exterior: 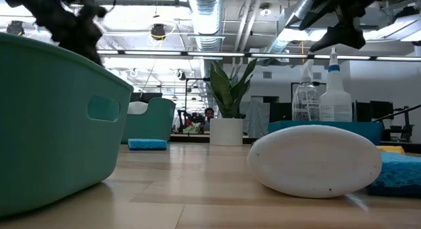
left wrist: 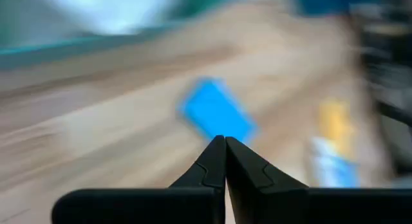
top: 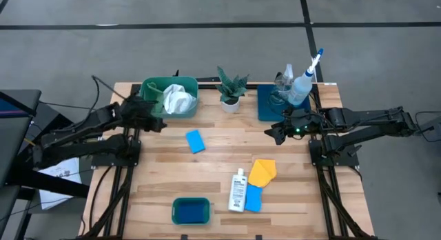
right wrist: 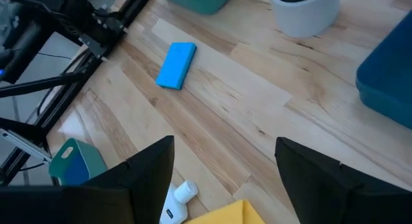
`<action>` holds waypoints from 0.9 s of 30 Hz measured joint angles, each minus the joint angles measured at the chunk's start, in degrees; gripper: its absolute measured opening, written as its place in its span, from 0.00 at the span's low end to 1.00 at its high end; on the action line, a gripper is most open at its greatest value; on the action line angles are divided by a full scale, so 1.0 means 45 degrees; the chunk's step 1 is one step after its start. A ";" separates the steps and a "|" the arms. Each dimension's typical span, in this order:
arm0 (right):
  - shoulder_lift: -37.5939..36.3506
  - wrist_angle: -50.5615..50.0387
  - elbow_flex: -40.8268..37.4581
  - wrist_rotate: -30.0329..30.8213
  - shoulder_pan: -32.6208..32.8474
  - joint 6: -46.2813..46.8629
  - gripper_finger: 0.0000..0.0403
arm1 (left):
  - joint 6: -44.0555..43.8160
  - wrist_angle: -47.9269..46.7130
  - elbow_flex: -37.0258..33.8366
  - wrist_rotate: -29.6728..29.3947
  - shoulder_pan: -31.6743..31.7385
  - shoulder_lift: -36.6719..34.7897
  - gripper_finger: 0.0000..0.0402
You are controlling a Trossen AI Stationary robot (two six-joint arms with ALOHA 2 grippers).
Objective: Pick & Place Kitchen Items
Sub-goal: Put the yellow microfiber cloth into the top green bin
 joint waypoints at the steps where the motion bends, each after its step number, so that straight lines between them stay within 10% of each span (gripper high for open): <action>1: 0.0000 0.0071 0.0005 -0.0005 0.0000 -0.0029 0.65 | 0.0001 0.0618 0.0000 0.0484 -0.0244 -0.0146 0.00; 27: -0.0002 0.0104 0.0005 -0.0333 0.0000 -0.0138 0.65 | -0.2314 0.9194 0.0000 0.1367 -0.6248 0.1623 0.00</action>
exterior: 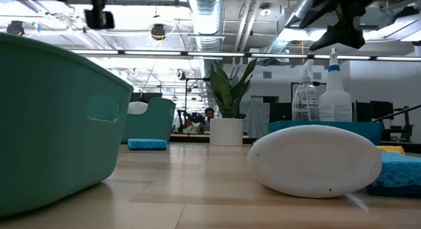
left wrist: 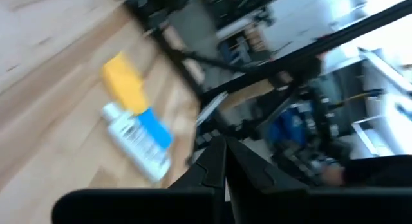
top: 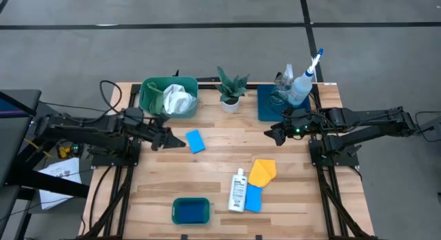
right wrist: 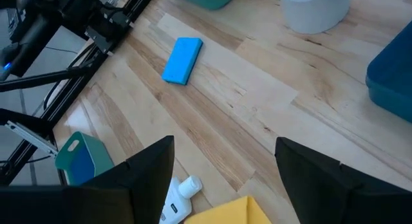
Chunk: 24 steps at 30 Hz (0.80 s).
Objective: Pick & Place Kitchen Items
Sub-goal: Put the yellow microfiber cloth into the top green bin
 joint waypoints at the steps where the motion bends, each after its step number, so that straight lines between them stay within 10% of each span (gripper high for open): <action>1: -0.0002 -0.0025 0.0000 -0.0009 0.0005 0.0012 0.65 | 0.0004 0.0581 0.0000 0.0000 -0.0064 0.0140 0.00; 8: 0.0010 -0.0402 0.0000 -0.0332 0.0000 0.0563 0.65 | 0.0330 0.3928 0.0000 -0.0195 -0.0354 0.0601 0.00; 24: 0.0785 -0.1549 0.0011 -0.0156 0.0627 0.3776 0.65 | 0.3805 0.4000 0.0000 -0.1565 -0.1410 0.0398 0.00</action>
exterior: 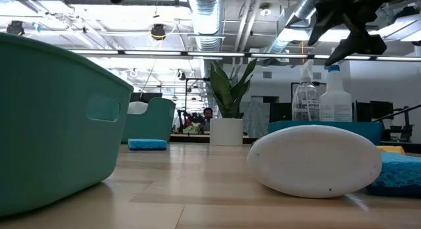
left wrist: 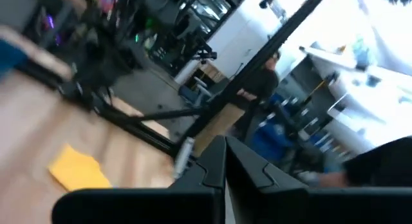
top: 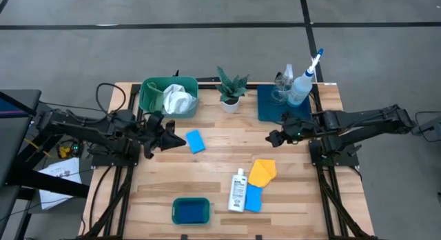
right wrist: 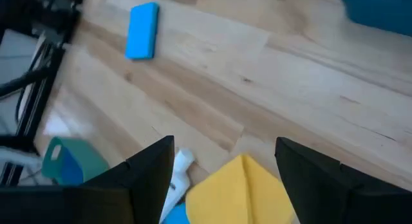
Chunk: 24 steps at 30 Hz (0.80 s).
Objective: Pick & Place Kitchen Items
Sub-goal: Put the yellow microfiber cloth into the top green bin
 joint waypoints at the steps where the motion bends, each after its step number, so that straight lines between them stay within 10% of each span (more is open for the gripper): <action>1: 0.0135 0.0089 -0.0006 0.0207 0.0104 0.0266 0.65 | 0.0819 -0.0006 0.0000 0.0090 0.0002 -0.0017 0.00; 12: 0.2942 0.2259 0.0002 0.1205 0.1303 0.5745 0.65 | 0.7286 -0.1756 0.0000 0.0190 0.0007 -0.0404 0.00; 24: 0.6202 0.2585 0.1011 -0.0838 0.3351 1.1066 0.65 | 0.8308 -0.1760 0.0000 0.0137 0.0612 -0.0465 0.00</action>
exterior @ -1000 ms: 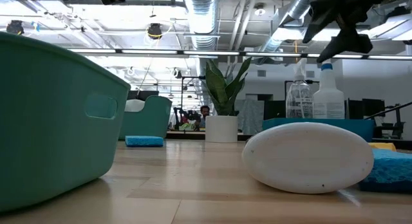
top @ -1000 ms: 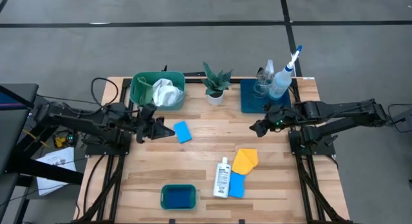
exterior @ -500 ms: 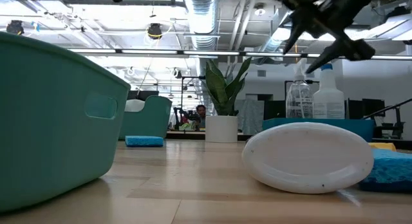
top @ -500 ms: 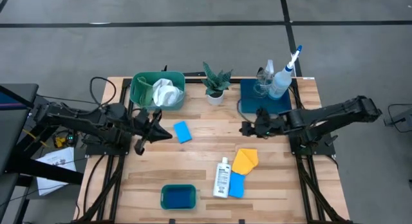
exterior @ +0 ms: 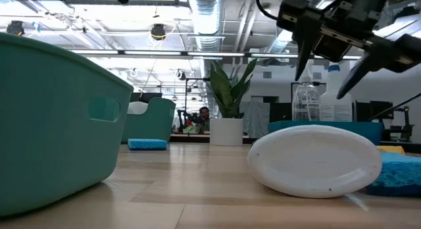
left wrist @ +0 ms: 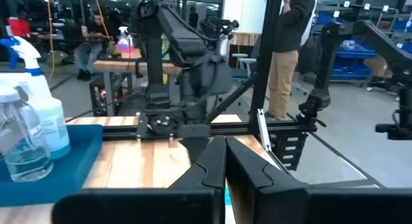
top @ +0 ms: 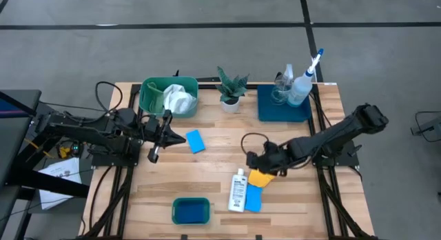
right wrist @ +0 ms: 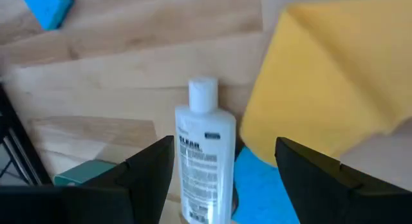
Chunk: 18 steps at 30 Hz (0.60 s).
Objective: Pick & Place Kitchen Items
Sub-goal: Put the yellow microfiber cloth into the top green bin
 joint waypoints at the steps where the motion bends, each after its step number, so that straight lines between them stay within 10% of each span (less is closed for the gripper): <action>1: 0.0245 0.0054 0.0144 -0.0002 0.0164 0.0347 0.65 | 0.0000 -0.0003 0.0000 0.0008 0.0003 -0.0003 0.00; 18: 0.4272 0.0558 0.3568 -0.0627 0.1609 0.0406 0.65 | -0.0091 -0.0292 -0.0003 0.0258 0.0003 -0.0643 0.12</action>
